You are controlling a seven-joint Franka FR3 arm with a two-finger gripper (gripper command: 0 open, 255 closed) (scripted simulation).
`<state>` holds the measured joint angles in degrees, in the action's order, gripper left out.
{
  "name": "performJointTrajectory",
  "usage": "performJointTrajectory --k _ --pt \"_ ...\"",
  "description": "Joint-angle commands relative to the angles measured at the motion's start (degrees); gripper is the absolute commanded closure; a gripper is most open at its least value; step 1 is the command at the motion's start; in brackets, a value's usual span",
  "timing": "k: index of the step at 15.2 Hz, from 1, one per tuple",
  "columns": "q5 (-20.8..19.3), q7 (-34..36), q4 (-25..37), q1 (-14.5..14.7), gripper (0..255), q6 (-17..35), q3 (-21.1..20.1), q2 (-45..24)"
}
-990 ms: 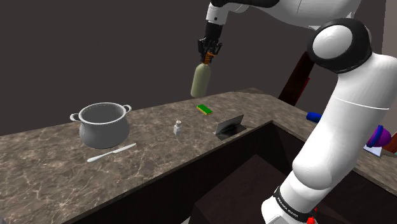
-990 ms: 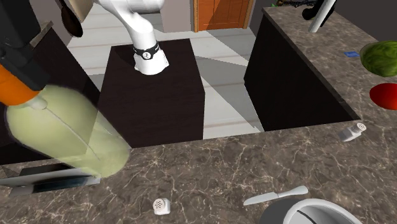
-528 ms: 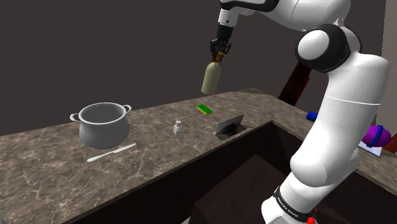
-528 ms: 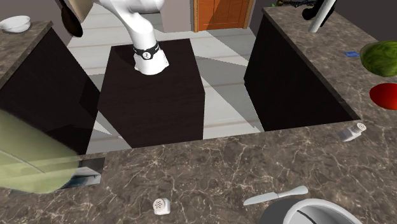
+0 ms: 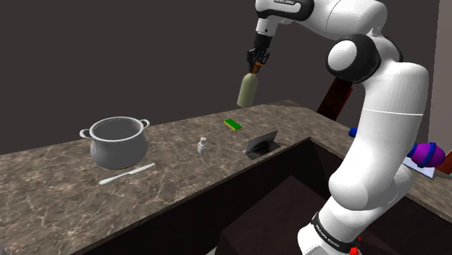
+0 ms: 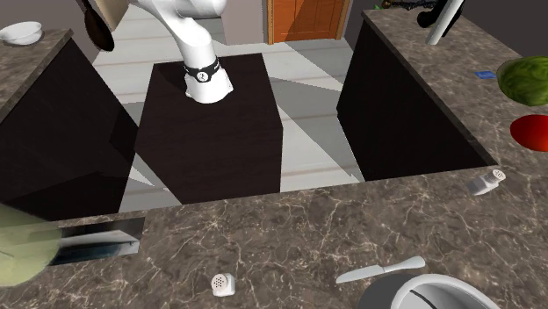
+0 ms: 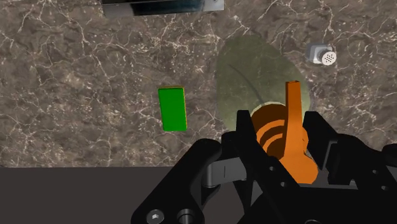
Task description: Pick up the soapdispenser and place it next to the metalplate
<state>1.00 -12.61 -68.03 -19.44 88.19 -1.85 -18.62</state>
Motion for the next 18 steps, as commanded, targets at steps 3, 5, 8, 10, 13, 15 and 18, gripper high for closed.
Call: performJointTrajectory --k 3,5,8,10,13,15,18 --pt "0.04 -0.16 -4.29 -0.06 255 3.55 0.02 0.81" --pt "0.06 -0.21 -6.57 -0.08 255 5.34 0.02 1.30" --pt "0.08 -0.28 -9.73 -0.09 255 7.93 0.03 1.87" --pt "0.09 -0.32 -11.68 -0.10 255 9.60 0.03 2.15" --pt "0.11 -0.38 -14.40 -0.11 255 12.04 0.03 2.43" --pt "0.12 -0.41 -16.09 -0.12 255 13.62 0.04 2.54" --pt "0.14 -0.47 -18.46 -0.12 255 15.95 0.04 2.58"
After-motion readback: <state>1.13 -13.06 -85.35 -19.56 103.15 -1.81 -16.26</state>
